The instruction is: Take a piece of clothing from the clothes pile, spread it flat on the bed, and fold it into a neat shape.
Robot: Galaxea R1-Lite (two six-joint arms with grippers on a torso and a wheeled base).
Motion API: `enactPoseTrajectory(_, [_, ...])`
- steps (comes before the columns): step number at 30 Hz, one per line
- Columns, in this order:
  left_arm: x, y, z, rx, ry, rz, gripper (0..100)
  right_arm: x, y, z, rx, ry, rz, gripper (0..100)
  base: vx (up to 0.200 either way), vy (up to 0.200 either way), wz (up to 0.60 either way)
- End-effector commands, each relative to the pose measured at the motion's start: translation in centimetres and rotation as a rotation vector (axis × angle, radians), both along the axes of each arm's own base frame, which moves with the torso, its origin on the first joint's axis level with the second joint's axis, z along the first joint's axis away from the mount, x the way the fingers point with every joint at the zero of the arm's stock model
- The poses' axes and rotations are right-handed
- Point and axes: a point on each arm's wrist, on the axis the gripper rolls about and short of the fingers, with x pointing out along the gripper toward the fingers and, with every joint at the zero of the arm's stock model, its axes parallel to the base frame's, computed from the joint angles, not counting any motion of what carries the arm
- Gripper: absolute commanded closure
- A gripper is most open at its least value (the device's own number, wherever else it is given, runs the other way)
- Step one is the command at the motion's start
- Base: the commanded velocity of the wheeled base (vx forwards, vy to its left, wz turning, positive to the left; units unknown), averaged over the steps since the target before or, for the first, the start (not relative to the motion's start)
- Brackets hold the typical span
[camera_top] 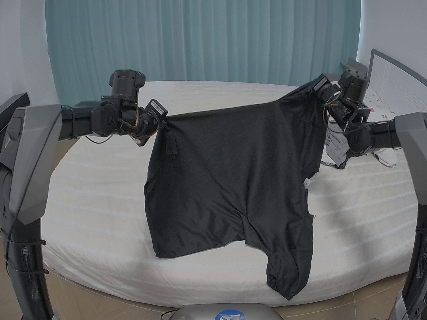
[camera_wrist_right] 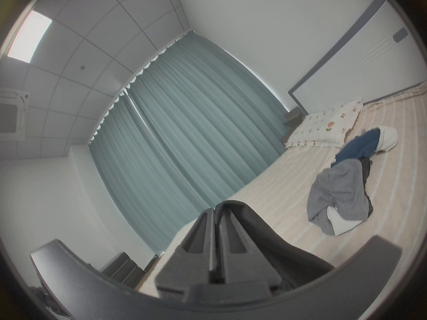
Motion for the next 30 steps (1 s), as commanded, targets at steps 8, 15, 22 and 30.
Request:
enactPoseTrajectory(8, [3.9, -3.2, -12.7, 0.109, 0.124, 0.088, 100, 4.2, 2.3, -16.1, -0.073, 0.260, -0.012, 100, 0.000, 0.000, 0.00])
enactPoseTrajectory(15, [4.7, -3.1, -15.0, 0.120, 0.100, 0.124, 0, 4.9, 2.6, -18.9, -0.092, 0.290, -0.041, 0, 0.000, 0.000, 0.00])
enactPoseTrajectory(22, [5.1, -0.9, -14.1, 0.119, 0.099, 0.232, 0, 4.3, -0.2, -17.2, -0.090, 0.303, -0.083, 0, 0.000, 0.000, 0.00])
enactPoseTrajectory(30, [1.3, 2.3, -7.9, 0.013, 0.251, 0.142, 0, -2.6, -3.4, -14.3, -0.085, 0.430, 0.093, 0, 0.000, 0.000, 0.00])
